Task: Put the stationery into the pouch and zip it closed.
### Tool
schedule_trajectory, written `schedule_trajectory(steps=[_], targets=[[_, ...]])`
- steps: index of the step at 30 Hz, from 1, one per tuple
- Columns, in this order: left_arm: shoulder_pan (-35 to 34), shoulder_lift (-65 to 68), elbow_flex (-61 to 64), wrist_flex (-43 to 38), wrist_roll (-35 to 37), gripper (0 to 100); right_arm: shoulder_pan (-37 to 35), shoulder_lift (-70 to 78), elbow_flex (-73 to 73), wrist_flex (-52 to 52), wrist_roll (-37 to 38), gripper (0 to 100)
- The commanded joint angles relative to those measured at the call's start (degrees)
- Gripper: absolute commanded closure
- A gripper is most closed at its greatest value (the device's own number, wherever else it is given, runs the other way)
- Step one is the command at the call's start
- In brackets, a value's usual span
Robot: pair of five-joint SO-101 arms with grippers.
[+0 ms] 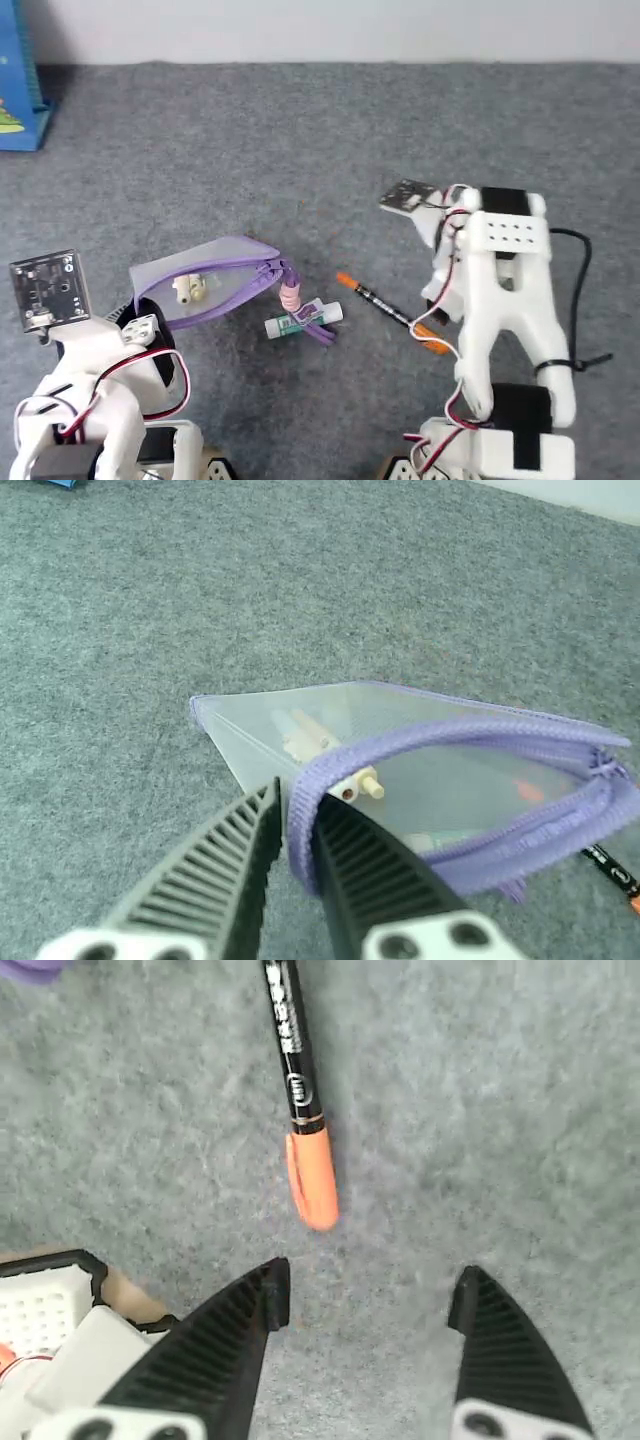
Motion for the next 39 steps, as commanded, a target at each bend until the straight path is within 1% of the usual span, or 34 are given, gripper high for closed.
schedule_trajectory(steps=[1,7,10,15,20,23,28,29,31,32,34,39], targets=[[0.0,-0.2,0.0,-0.9,0.4,99,-5.5,-2.5,0.0,-4.2,-3.5,74.5],[0.0,-0.2,0.0,-0.9,0.4,99,-17.3,-2.4,4.2,-14.4,-11.0,76.5],[0.0,-0.2,0.0,-0.9,0.4,99,-21.1,-2.4,7.4,-20.5,-13.4,76.5],[0.0,-0.2,0.0,-0.9,0.4,99,-23.3,-2.4,14.1,-31.8,-14.9,80.3],[0.0,-0.2,0.0,-0.9,0.4,99,-23.5,-2.2,18.7,-38.1,-14.9,86.3],[0.0,-0.2,0.0,-0.9,0.4,99,-23.5,0.6,18.7,-38.7,-14.9,87.0],[0.0,-0.2,0.0,-0.9,0.4,99,-23.0,10.0,16.1,-38.5,-14.9,87.7],[0.0,-0.2,0.0,-0.9,0.4,99,-22.4,11.6,15.5,-38.4,-14.9,89.3],[0.0,-0.2,0.0,-0.9,0.4,99,-21.5,13.0,14.2,-38.4,-14.9,95.7],[0.0,-0.2,0.0,-0.9,0.4,99,-21.2,12.8,14.1,-38.4,-14.9,99.2],[0.0,-0.2,0.1,-1.0,0.4,99,-20.1,11.6,14.0,-37.6,-14.9,97.9],[0.0,-0.2,2.0,-1.8,0.4,99,-18.5,4.2,14.0,-31.5,-14.9,99.0]])
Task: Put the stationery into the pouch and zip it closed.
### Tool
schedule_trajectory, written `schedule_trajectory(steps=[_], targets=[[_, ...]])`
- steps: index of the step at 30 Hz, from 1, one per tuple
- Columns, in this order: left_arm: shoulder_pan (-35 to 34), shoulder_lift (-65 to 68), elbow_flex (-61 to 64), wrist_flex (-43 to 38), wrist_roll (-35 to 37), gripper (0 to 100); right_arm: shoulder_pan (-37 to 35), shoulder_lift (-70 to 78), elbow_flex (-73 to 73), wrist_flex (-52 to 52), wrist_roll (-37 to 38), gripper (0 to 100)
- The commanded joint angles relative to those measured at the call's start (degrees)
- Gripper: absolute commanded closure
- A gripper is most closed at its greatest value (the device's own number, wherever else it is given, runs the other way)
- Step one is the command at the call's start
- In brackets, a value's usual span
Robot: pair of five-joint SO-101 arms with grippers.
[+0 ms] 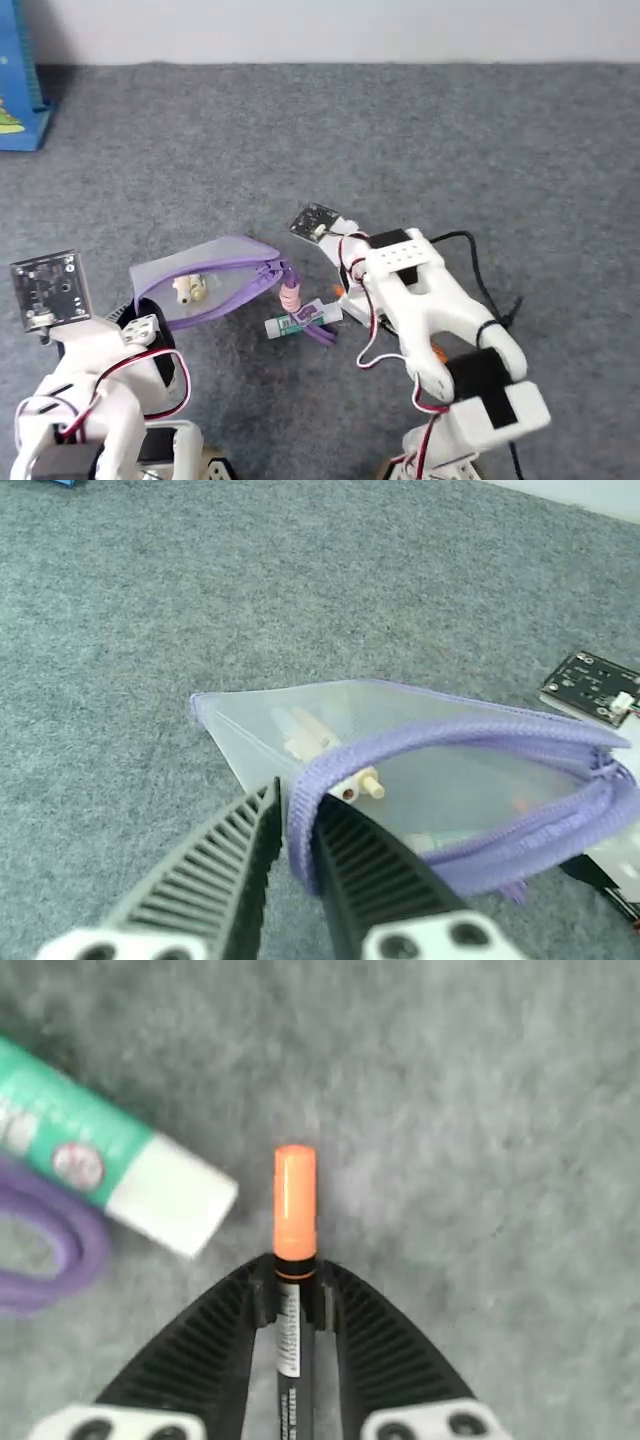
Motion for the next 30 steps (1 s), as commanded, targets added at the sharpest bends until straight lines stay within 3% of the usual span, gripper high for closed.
schedule_trajectory(steps=[1,11,14,23,30], targets=[[0.0,-0.2,1.0,-1.5,0.4,99,1.8,-7.3,-1.4,5.4,-0.4,99.0],[-0.1,-0.2,0.7,-1.5,0.4,99,7.0,-29.7,-1.4,15.3,-0.7,99.1],[-0.1,-0.2,0.7,-1.5,0.4,99,6.1,-36.8,-1.4,18.5,-5.5,99.1],[-0.1,-0.2,0.7,-1.4,0.4,99,-6.3,-61.3,-1.4,23.0,-20.0,99.1],[-0.1,-0.2,0.7,-1.4,0.4,99,-16.7,-72.5,-1.4,19.4,-29.0,99.1]])
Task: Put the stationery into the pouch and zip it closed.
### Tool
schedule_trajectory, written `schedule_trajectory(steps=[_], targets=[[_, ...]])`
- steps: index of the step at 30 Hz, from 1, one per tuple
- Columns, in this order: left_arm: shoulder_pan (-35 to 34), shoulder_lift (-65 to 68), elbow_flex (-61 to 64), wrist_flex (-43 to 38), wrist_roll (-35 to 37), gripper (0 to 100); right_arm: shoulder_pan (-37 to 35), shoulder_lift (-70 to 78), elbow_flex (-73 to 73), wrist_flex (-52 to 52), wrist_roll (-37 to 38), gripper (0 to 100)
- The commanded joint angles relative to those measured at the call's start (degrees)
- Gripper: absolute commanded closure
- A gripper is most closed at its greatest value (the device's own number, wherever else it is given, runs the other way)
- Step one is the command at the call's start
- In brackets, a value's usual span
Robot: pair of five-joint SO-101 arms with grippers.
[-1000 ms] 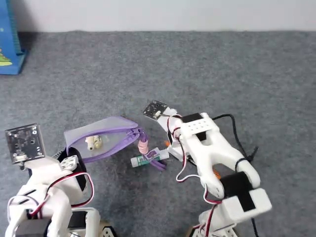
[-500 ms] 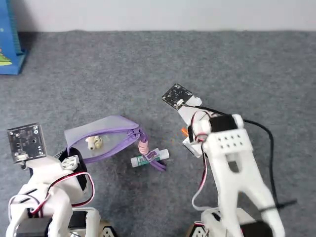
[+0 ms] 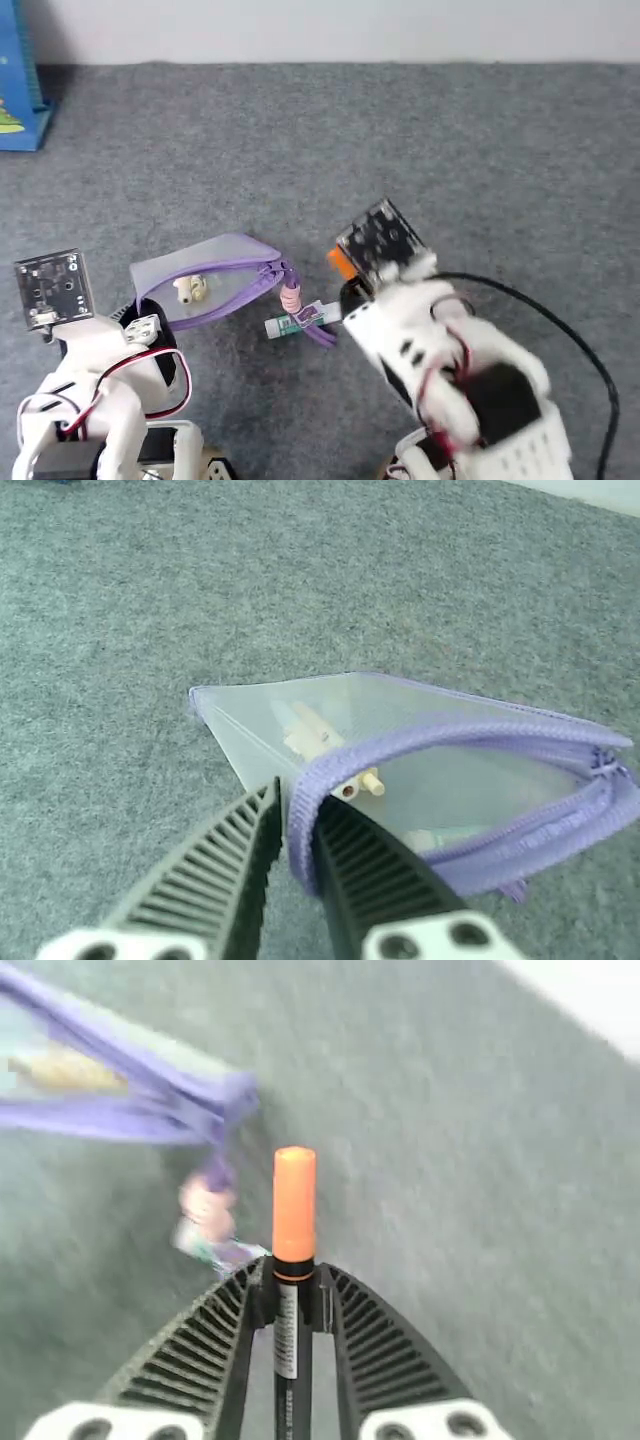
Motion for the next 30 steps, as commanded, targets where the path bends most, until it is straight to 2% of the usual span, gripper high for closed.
schedule_trajectory(steps=[1,13,23,30], targets=[[-0.4,-0.2,0.1,-1.3,0.4,99,-3.9,-4.6,-1.6,-4.2,-5.3,99.1],[-0.4,-0.2,0.1,-1.3,0.4,99,-14.7,-7.3,0.0,-28.6,-18.3,99.1],[-0.4,-0.2,0.1,-1.3,0.4,99,-16.7,-7.2,9.8,-56.2,-18.4,99.1],[-0.4,-0.2,0.1,-1.3,0.4,99,-16.7,-6.6,23.2,-74.9,-17.3,99.1]])
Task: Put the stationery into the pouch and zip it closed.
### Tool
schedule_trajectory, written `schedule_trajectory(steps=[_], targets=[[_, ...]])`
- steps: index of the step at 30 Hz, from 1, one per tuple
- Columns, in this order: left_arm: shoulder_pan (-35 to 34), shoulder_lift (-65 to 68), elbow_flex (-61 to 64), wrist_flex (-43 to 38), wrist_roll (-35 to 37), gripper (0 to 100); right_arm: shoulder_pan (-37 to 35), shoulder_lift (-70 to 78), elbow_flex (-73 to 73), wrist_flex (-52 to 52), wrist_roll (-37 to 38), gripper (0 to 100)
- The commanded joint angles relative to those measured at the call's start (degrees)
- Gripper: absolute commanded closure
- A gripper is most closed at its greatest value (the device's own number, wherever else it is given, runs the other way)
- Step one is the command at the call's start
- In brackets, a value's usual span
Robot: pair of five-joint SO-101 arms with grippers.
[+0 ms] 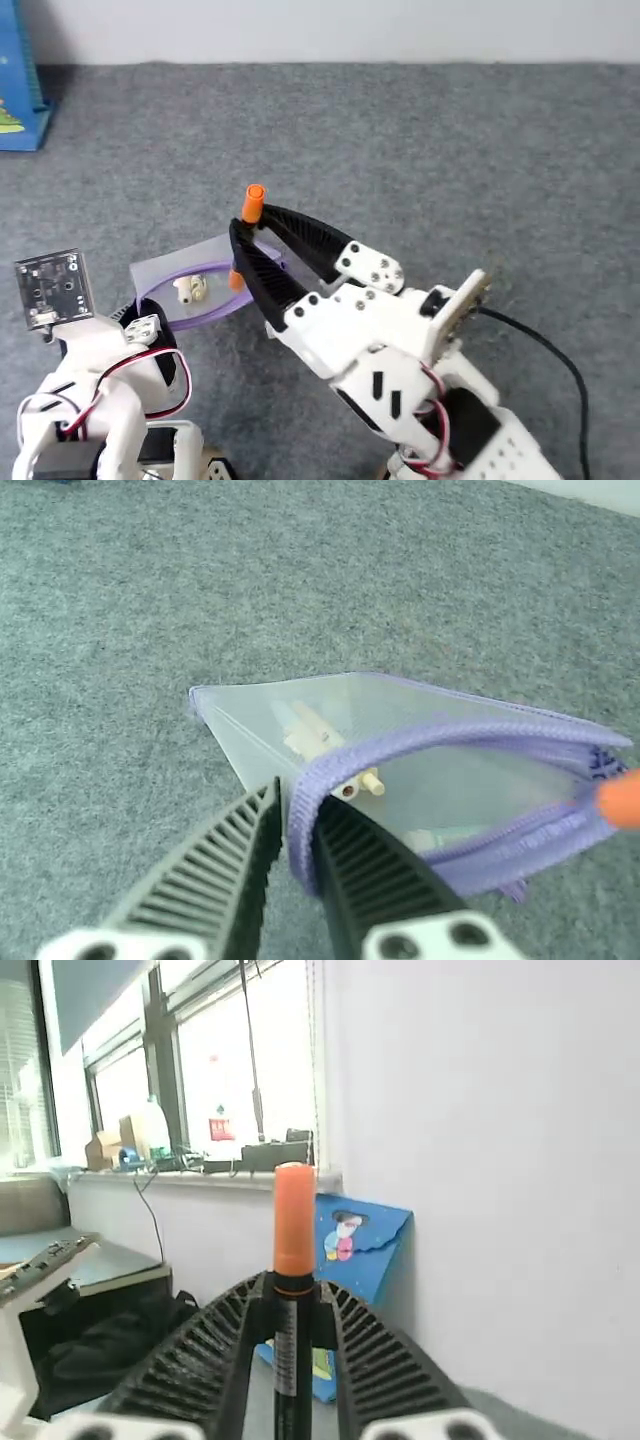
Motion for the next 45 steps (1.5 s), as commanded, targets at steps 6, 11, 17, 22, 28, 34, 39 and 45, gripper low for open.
schedule_trajectory(steps=[6,11,17,22,28,34,39,45], targets=[[-0.4,-0.2,0.2,-1.3,0.4,99,0.8,3.1,17.2,-18.4,6.7,98.7],[-0.4,-0.2,0.2,-1.3,0.4,99,0.8,2.4,20.7,-16.1,9.0,90.8],[-0.4,-0.2,0.3,-1.3,0.4,99,-0.4,-5.7,18.0,-2.5,8.9,80.1],[-0.4,-0.2,0.3,-1.3,0.4,99,0.0,-15.3,14.9,8.7,9.1,80.1],[-0.4,-0.2,0.3,-1.3,0.4,99,1.5,-25.0,13.9,21.3,8.8,80.1],[-0.4,-0.2,0.3,-1.3,0.4,99,11.7,-28.1,13.8,38.6,4.6,94.3],[-1.3,-0.2,0.1,-1.4,0.5,99,17.9,-22.8,13.8,46.6,3.9,97.3],[-7.6,-0.2,-1.4,-1.0,0.4,99,20.4,-7.8,13.7,47.5,3.8,91.0]])
